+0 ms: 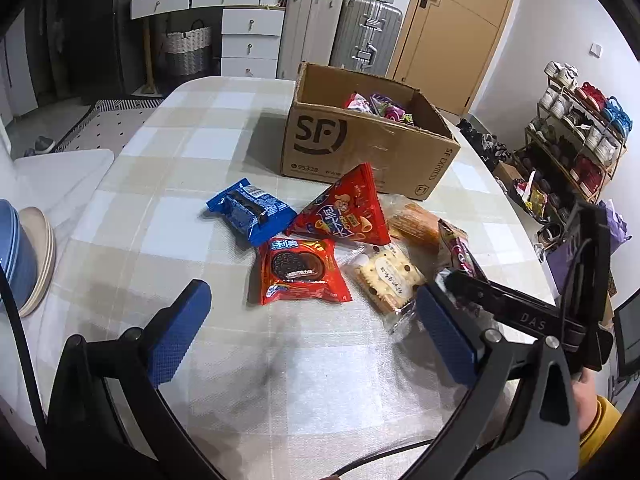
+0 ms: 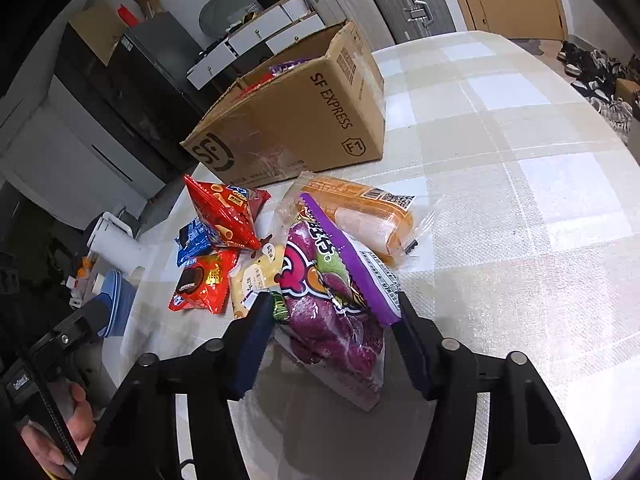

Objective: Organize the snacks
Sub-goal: 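Grasp the purple grape candy bag with the right gripper while the left grasps a red chip bag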

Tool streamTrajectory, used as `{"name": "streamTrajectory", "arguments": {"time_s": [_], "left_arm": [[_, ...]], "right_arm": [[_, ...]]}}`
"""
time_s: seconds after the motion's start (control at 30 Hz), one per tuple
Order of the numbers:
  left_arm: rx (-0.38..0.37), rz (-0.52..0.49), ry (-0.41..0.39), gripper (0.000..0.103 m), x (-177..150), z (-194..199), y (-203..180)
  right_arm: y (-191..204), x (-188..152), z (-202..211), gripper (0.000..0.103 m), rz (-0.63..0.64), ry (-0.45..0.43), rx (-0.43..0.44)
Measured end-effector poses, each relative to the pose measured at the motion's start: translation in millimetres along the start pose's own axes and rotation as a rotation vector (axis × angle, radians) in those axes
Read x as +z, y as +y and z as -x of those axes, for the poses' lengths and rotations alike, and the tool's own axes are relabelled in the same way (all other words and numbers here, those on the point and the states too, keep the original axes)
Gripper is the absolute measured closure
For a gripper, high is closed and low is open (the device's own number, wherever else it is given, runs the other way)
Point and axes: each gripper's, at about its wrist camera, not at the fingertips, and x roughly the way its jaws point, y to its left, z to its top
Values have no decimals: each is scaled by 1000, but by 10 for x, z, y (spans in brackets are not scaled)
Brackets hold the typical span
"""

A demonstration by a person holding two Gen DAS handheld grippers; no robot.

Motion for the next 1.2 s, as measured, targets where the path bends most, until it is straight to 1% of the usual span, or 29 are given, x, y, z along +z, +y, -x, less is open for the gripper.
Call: {"name": "streamTrajectory", "arguments": {"time_s": [0.17, 0.27, 0.37, 0.43, 0.57, 0.67, 0.77, 0.83, 0.87, 1.0, 1.03, 1.2], "left_arm": [[6, 14, 4, 1, -1, -20, 48], [14, 21, 9, 1, -4, -36, 74], [21, 24, 11, 1, 2, -40, 115], [27, 33, 5, 1, 13, -29, 163], [49, 96, -13, 1, 82, 22, 399], [38, 173, -17, 1, 120, 28, 612], [3, 222, 16, 1, 170, -90, 701], [-1, 217, 38, 1, 215, -185, 650], [-1, 199, 39, 1, 260, -241, 584], [-67, 146, 58, 1, 408, -463, 294], [-72, 133, 64, 1, 445, -526, 214], [-52, 73, 86, 1, 637, -861, -106]], "right_arm": [[22, -30, 71, 50, 11, -15, 20], [8, -29, 116, 51, 2, -25, 35], [4, -44, 204, 51, -20, -38, 77], [37, -65, 276, 51, -14, -51, 104], [116, -104, 347, 51, 7, -57, 138], [168, -117, 344, 51, 16, -48, 152], [223, -113, 343, 51, 28, -44, 169], [258, -113, 344, 51, 33, -46, 177], [266, -115, 343, 51, 33, -44, 181], [292, -120, 335, 51, 43, -35, 196], [289, -123, 328, 51, 44, -31, 196], [227, -117, 298, 51, 34, -9, 201]]}}
